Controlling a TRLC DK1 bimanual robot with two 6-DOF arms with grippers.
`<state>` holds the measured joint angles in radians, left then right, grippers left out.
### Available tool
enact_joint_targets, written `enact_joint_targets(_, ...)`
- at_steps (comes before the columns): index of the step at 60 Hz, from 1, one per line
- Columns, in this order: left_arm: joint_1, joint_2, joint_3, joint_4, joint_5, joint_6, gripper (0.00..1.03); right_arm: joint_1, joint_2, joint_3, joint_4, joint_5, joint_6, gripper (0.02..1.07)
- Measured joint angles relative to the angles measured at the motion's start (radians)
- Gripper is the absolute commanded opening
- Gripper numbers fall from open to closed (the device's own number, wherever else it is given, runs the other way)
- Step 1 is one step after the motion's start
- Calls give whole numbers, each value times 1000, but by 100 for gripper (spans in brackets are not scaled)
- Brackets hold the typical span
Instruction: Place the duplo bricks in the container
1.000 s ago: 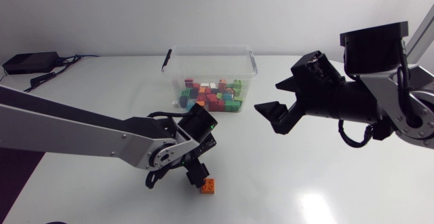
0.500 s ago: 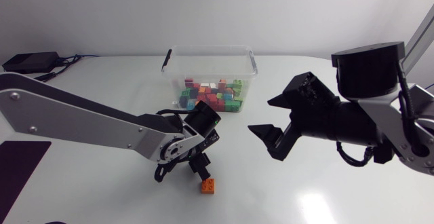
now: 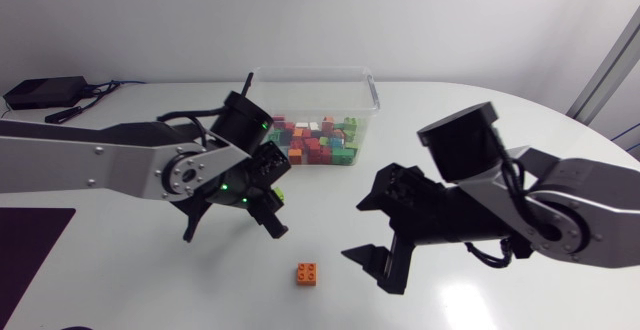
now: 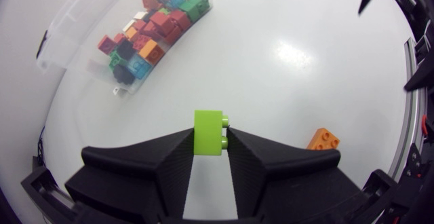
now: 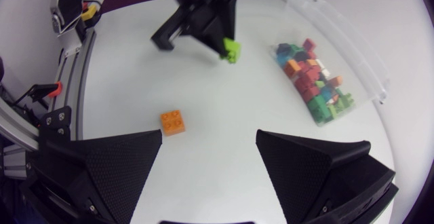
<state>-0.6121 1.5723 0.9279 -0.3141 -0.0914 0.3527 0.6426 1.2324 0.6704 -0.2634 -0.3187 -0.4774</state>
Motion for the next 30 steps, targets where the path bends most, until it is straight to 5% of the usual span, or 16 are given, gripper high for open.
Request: enact_joint_targets(30, 196, -260, -4, -126, 309, 68, 28, 124, 451, 211, -23, -15, -123, 102)
